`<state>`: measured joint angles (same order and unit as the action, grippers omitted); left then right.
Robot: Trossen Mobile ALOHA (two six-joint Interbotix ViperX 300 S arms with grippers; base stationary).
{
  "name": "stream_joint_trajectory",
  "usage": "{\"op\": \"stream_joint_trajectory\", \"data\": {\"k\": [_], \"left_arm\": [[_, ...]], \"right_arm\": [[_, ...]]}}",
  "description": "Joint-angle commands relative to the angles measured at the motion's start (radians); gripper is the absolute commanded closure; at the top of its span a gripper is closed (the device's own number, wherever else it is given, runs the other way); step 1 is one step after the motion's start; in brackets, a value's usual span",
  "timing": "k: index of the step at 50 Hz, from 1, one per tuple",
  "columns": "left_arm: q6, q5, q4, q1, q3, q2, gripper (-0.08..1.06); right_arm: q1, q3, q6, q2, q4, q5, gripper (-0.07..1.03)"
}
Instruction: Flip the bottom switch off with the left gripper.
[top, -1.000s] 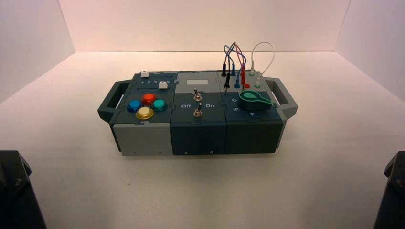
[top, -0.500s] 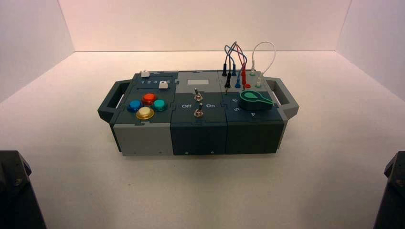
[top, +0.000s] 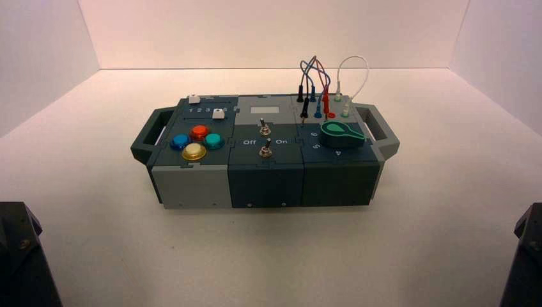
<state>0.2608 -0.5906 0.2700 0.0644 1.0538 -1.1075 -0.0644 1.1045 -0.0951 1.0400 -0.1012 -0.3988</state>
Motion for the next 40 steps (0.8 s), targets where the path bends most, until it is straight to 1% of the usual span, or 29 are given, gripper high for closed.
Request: {"op": "stream_joint_trajectory", "data": {"k": [1,4,8,13,18,19,22,26,31,36,40], "left_arm": [[-0.003,-0.077,0.005,0.017,-0.060,0.029,1.01],[-0.005,-0.120,0.006,0.020,-0.072,0.043,1.01],[-0.006,-0.173,0.012,0.026,-0.087,0.064,1.01],[-0.006,-0.221,0.038,0.035,-0.100,0.092,1.01],[-0.009,-0.267,0.074,0.044,-0.120,0.118,1.01],[-0.009,-0.273,0.077,0.046,-0.124,0.123,1.01],[-0.011,-0.321,0.101,0.052,-0.144,0.144,1.01],[-0.011,-0.383,0.124,0.058,-0.170,0.178,1.01],[-0.021,-0.453,0.152,0.063,-0.199,0.216,1.01],[-0.031,-0.505,0.173,0.075,-0.219,0.252,1.01],[-0.041,-0.538,0.183,0.089,-0.229,0.272,1.01]], "right_arm": [[0.000,-0.057,0.003,-0.005,-0.014,-0.095,0.98],[0.002,-0.066,0.003,-0.005,-0.025,-0.137,0.98],[0.000,-0.080,0.005,-0.011,-0.052,-0.196,0.98],[0.000,-0.104,0.005,-0.028,-0.071,-0.253,0.98],[0.002,-0.140,0.005,-0.060,-0.072,-0.327,0.98],[0.000,-0.149,0.002,-0.067,-0.072,-0.344,0.98],[-0.002,-0.173,-0.002,-0.086,-0.072,-0.385,0.98],[-0.002,-0.209,-0.006,-0.110,-0.072,-0.439,0.98],[-0.003,-0.249,-0.012,-0.140,-0.072,-0.500,0.98],[-0.003,-0.284,-0.012,-0.173,-0.072,-0.557,0.98],[-0.003,-0.304,-0.014,-0.201,-0.072,-0.601,0.98]]}}
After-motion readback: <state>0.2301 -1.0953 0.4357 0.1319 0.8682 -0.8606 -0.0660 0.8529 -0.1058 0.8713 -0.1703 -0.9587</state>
